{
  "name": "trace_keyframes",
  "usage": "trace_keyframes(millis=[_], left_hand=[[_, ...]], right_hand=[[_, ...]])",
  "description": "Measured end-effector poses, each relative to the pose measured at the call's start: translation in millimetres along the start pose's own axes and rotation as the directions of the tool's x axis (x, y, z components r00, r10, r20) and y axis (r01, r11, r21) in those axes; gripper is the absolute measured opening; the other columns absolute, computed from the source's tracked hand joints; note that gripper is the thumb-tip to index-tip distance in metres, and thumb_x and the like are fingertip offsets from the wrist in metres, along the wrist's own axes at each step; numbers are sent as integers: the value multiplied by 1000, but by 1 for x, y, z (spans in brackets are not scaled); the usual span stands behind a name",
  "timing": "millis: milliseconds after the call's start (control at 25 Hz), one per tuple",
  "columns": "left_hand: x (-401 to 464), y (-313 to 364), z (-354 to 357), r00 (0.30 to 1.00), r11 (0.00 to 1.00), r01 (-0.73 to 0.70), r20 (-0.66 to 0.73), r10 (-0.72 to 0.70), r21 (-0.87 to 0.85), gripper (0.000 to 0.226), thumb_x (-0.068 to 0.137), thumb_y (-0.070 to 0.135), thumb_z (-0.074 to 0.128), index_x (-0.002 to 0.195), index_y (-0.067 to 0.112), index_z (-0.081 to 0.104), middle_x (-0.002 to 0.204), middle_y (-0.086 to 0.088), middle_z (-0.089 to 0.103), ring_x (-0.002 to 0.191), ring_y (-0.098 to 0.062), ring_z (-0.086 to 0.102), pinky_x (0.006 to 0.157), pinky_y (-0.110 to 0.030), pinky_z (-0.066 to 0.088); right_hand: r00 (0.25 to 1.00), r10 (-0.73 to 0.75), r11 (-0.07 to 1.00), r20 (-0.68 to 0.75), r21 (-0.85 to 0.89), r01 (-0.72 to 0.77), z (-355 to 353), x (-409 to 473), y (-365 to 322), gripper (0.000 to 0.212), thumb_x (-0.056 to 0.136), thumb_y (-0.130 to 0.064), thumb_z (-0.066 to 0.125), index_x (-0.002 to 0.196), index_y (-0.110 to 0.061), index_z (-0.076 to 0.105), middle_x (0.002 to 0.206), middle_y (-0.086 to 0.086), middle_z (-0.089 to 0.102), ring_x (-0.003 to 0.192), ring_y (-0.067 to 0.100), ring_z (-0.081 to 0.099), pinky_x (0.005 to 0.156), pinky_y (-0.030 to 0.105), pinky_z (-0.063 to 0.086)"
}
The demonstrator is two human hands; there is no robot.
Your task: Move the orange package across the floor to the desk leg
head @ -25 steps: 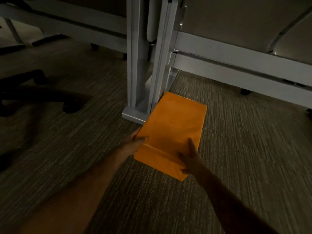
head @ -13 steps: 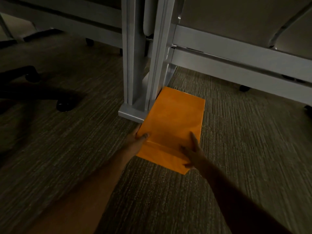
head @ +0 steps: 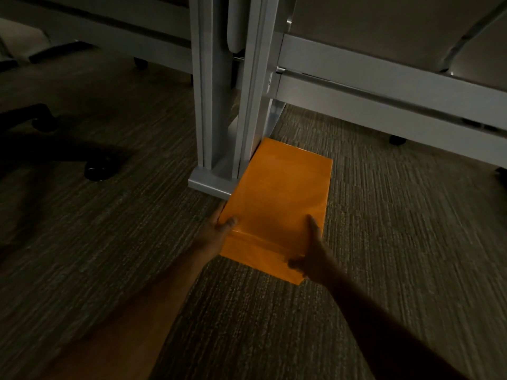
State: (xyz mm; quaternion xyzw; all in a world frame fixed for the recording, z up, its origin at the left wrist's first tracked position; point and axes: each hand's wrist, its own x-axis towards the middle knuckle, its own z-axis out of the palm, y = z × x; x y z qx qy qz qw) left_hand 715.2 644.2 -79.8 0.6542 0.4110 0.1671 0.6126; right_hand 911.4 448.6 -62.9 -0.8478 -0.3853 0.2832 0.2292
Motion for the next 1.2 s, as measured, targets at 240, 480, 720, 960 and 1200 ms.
trace_keyframes(millis=[240, 480, 720, 960, 1200], left_hand=[[2, -2, 1, 999, 998, -49, 6, 49, -33, 58, 97, 50, 53, 152, 45, 32, 148, 2, 51, 129, -23, 51, 107, -55, 41], [0, 0, 2, 997, 990, -72, -32, 76, 125, 58, 98, 55, 45, 149, 60, 18, 156, 2, 40, 132, -26, 46, 101, -51, 42], [0, -21, 15, 952, 908, -227, -116, 283, 352, 45, 102, 56, 31, 145, 63, 23, 153, -1, 44, 115, -4, 41, 89, -31, 37], [3, -10, 13, 966, 839, -194, -51, 254, 509, 50, 103, 54, 30, 152, 57, 18, 158, -9, 34, 126, -24, 49, 86, -34, 40], [-43, 51, 18, 969, 405, -148, 50, 244, 902, 62, 101, 26, 49, 156, 13, 23, 167, -17, 3, 148, -39, 18, 115, -51, 28]], right_hand=[[982, -44, 916, -184, -400, -34, 9, -9, 1, 131, 71, -49, 82, 156, -29, -16, 166, 11, -19, 152, 43, -6, 119, 62, 21], [957, -131, 843, -258, -537, -29, 27, -24, -3, 98, 92, -46, 59, 158, -18, -7, 168, 12, -6, 151, 40, 11, 121, 50, 24], [960, -67, 926, -270, -375, -41, 47, -30, -6, 86, 100, -40, 46, 156, -27, -18, 165, 4, -22, 151, 44, 8, 107, 54, 46], [976, -45, 913, -214, -405, -47, 39, -22, -2, 89, 97, -45, 50, 154, -32, -17, 165, 2, -24, 145, 48, 23, 101, 57, 48], [987, 163, 862, -8, -486, -146, 3, -23, -31, 116, 79, -64, 65, 155, -32, -17, 164, 3, -27, 151, 40, -15, 115, 72, 2]])
